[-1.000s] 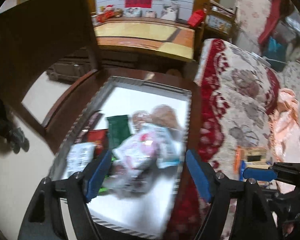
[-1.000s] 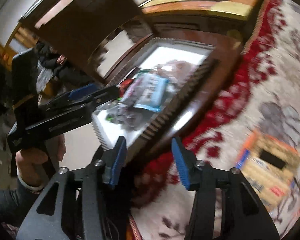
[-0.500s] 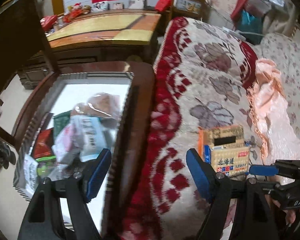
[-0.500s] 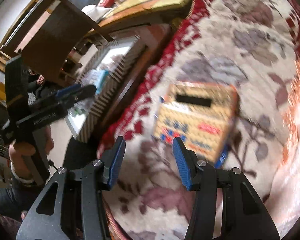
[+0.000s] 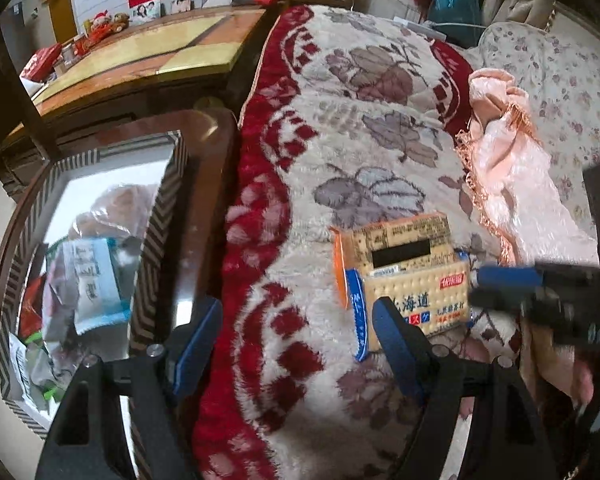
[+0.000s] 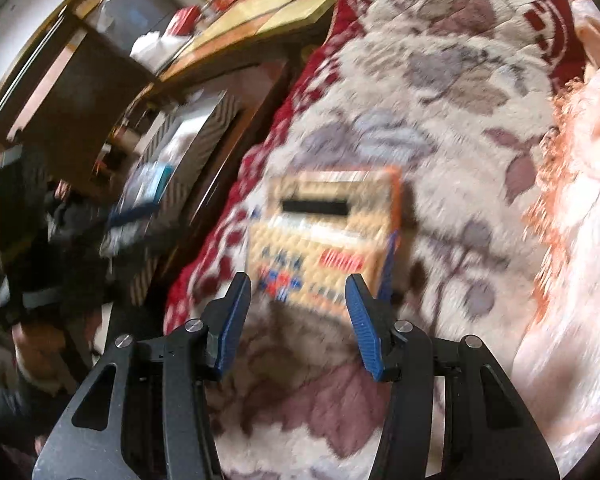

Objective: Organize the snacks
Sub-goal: 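Move both grippers back over the two cracker packs on the blanket, then grasp the blue-printed cracker pack with the left gripper while the right grasps the orange-edged cracker pack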

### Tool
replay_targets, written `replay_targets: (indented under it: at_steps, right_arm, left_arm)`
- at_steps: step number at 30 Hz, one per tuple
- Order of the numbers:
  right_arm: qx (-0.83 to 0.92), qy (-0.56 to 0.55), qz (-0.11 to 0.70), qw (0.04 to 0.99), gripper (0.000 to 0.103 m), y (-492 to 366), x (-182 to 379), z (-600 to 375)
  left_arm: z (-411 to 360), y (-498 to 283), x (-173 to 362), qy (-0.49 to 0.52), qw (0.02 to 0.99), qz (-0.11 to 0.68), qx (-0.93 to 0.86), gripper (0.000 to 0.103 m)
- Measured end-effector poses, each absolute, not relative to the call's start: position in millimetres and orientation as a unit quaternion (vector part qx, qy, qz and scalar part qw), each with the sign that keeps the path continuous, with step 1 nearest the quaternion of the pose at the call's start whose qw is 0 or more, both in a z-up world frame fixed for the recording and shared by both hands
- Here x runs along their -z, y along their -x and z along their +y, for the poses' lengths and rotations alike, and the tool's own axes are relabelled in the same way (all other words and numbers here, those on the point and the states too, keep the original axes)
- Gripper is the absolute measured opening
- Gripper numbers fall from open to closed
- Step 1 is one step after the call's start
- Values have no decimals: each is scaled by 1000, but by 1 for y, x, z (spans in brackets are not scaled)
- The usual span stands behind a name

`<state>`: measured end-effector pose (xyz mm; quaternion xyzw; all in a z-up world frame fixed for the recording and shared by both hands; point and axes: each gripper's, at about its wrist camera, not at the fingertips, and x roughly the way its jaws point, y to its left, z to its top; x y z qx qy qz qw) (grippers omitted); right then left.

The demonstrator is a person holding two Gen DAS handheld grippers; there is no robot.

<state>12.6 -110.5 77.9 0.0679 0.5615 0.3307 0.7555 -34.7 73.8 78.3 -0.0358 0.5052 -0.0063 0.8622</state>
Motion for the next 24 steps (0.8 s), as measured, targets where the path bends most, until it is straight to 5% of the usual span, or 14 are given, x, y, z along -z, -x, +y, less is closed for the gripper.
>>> replay_targets:
  at_steps: [13,24]
  right_arm:
    - [-341,-24,624,702,50,2,-37,-93]
    - [-390,-112,623,669,53,49,-47,-115]
  left_arm:
    - [97,81,-61,91,838,538,-20,79]
    - [59,88,-51,106,824,557,12,79]
